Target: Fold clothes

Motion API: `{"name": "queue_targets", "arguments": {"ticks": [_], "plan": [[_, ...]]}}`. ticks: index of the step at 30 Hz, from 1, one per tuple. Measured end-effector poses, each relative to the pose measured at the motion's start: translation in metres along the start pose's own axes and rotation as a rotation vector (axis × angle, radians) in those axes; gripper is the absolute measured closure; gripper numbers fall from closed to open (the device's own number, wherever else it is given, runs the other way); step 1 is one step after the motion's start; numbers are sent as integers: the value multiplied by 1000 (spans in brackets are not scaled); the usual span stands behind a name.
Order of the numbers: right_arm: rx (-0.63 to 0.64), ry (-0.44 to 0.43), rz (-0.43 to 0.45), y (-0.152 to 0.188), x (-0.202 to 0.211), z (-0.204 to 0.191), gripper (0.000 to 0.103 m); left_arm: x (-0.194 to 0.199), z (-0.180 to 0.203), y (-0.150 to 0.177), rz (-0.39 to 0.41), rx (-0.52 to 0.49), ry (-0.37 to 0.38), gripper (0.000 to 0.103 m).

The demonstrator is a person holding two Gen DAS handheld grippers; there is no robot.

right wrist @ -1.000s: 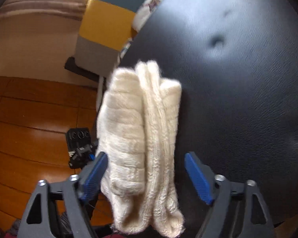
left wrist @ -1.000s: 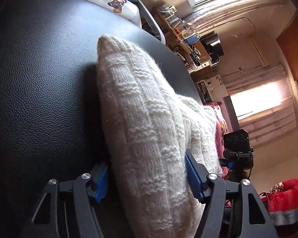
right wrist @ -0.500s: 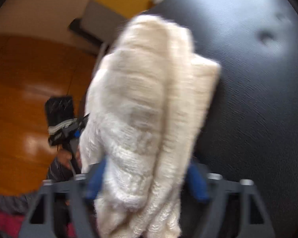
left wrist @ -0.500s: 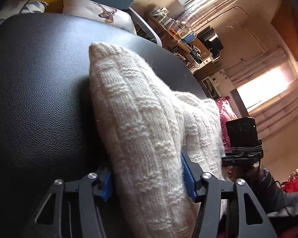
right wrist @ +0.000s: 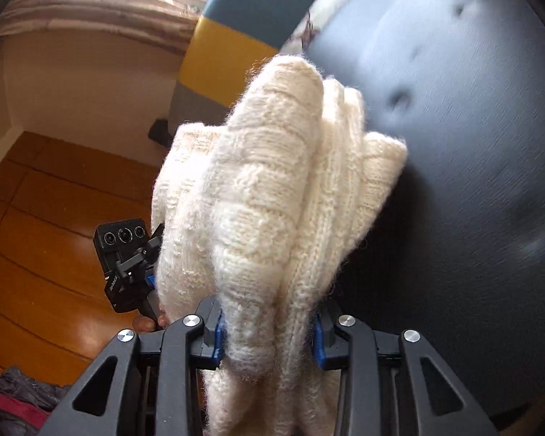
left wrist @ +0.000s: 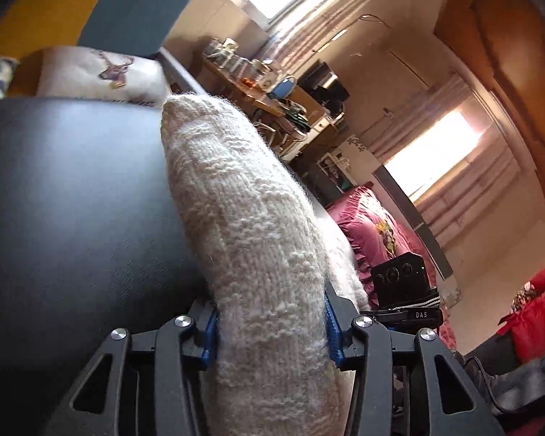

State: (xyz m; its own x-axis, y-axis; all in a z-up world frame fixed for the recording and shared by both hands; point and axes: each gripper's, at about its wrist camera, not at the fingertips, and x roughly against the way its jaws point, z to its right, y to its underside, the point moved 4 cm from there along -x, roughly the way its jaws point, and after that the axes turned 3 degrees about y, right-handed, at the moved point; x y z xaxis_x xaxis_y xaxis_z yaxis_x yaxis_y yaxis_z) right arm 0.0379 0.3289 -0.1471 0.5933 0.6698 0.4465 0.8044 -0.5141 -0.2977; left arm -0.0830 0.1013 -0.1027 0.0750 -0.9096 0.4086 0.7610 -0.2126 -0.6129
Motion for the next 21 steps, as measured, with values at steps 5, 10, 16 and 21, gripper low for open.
{"name": "queue_targets", "arguments": {"ticks": [5,10,16,21], "plan": [[38,88,184,-43,80,5,68,-85,44,-71,-70,-128,85,57],[14,259,295,-89,136,44,68,-186,63,-114,-182,-206,61,56],[-132,496,254,-108,143,156,66,-304,25,-94,-366,-257,-165,51],[-174,371,334,-103,164,187,59,-294,1,-95,-311,-127,-152,30]]}}
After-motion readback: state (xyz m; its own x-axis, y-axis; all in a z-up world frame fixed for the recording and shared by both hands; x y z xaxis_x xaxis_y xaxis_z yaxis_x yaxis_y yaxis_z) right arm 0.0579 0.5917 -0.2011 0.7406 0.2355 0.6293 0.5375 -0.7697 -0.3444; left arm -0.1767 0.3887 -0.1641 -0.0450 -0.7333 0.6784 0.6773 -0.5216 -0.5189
